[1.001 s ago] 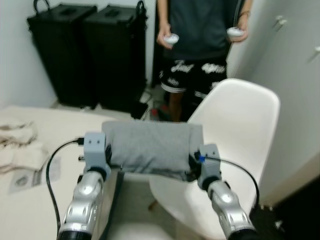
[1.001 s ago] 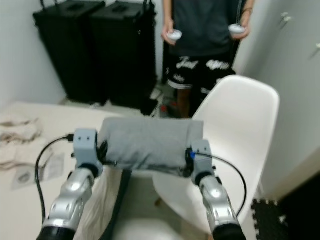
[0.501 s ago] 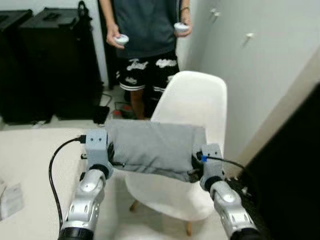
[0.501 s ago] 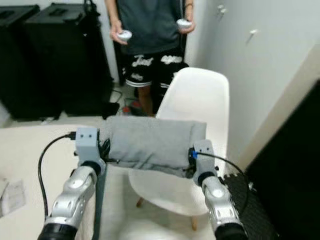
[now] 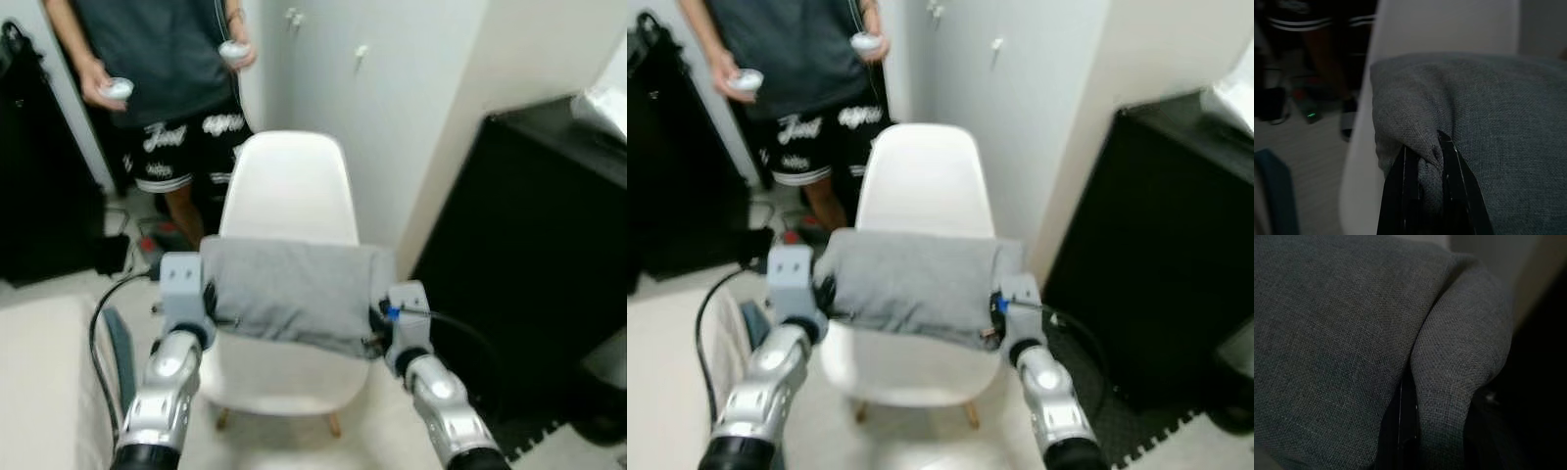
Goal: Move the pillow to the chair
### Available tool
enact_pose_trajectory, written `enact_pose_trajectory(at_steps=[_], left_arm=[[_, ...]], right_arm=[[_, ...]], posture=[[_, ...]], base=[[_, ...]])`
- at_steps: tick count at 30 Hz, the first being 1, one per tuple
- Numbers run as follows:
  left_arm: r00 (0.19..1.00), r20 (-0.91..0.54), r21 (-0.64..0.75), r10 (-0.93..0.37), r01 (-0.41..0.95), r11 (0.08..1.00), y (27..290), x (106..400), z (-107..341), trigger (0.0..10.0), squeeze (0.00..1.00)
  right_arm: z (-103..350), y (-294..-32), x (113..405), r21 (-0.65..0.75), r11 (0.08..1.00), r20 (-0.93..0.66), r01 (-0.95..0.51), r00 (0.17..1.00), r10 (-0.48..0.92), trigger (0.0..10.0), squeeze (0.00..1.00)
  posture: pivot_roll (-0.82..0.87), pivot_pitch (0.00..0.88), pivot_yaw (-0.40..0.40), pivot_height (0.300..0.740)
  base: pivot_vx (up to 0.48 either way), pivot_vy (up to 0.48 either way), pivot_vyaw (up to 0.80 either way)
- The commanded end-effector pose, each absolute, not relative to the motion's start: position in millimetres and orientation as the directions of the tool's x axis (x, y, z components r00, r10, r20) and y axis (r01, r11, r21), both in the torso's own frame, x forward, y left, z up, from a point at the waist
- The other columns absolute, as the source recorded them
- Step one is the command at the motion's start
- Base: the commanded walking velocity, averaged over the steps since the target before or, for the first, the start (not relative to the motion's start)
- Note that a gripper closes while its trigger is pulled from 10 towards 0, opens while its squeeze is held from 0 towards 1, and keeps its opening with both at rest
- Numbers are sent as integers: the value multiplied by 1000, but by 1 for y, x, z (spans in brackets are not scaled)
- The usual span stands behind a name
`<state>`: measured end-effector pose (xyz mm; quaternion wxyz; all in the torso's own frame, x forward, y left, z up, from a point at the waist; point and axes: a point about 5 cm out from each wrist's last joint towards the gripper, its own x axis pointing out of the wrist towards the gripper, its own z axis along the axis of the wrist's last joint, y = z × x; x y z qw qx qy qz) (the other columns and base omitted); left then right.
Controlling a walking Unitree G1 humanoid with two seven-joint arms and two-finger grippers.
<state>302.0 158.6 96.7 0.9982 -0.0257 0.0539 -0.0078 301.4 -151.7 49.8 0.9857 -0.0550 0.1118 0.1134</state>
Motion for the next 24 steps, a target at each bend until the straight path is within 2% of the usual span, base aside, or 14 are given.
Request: enact_pose_trajectory(at_steps=[1, 4, 24], left_arm=[[996, -90, -50, -28, 23, 998, 157, 302, 100, 10000, 0], [996, -91, -49, -25, 21, 999, 157, 302, 100, 10000, 0], [995, -99, -46, 11, -16, 999, 159, 297, 95, 10000, 0]], right_arm=[[50, -143, 302, -84, 957, -229, -276, 940, 251, 10000, 0], [48, -143, 302, -68, 960, -245, -270, 938, 246, 10000, 0], [46, -132, 298, -63, 934, -245, -351, 913, 326, 10000, 0]], posture=[[24, 66, -11, 740], [24, 65, -14, 740], [28, 71, -26, 740]], base=[[0, 0, -800], [0, 0, -800], [0, 0, 0]])
